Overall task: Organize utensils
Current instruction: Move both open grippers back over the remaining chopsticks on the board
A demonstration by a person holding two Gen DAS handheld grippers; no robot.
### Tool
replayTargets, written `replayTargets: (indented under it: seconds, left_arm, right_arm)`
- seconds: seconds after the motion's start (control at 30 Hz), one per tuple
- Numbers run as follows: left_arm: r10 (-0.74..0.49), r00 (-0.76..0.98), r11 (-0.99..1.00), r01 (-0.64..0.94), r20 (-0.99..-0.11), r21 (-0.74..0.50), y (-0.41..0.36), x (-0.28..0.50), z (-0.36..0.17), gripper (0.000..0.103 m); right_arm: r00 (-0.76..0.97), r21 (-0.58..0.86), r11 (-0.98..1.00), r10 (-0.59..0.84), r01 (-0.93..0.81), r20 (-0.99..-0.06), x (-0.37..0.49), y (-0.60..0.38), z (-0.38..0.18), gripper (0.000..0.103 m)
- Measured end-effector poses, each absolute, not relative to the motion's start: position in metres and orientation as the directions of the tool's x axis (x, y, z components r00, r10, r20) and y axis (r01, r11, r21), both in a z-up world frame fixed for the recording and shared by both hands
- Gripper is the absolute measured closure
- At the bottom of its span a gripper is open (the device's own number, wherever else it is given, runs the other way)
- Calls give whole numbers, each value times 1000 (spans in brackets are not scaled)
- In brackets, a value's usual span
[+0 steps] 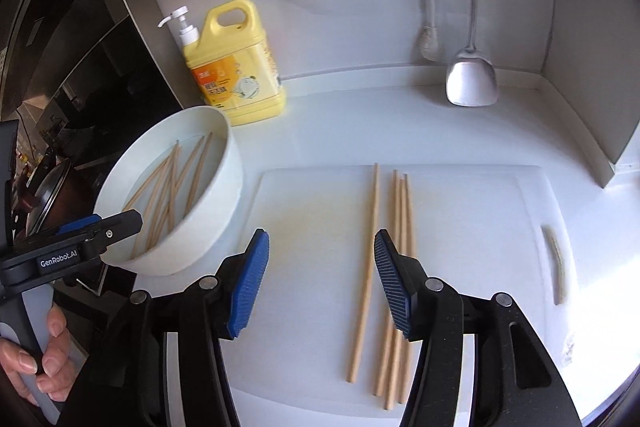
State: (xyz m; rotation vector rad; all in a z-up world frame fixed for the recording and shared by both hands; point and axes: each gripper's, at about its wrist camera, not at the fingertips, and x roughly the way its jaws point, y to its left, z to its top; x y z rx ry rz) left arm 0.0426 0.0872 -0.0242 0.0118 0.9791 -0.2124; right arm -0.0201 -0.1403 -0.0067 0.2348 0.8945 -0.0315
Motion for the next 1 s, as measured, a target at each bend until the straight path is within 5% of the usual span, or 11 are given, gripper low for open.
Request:
replayTargets:
  seconds: [0.5, 1.0]
  left_arm:
    - [-140, 512, 985, 156, -847, -68, -1, -13, -45, 16]
    - [-166, 521, 974, 221, -837, -55, -22, -2, -62, 9]
  right_arm:
    - [607, 167, 978, 60, 122, -793, -67, -233, -28, 49]
    - [592, 151, 979, 41, 138, -805, -54, -217, -57, 46]
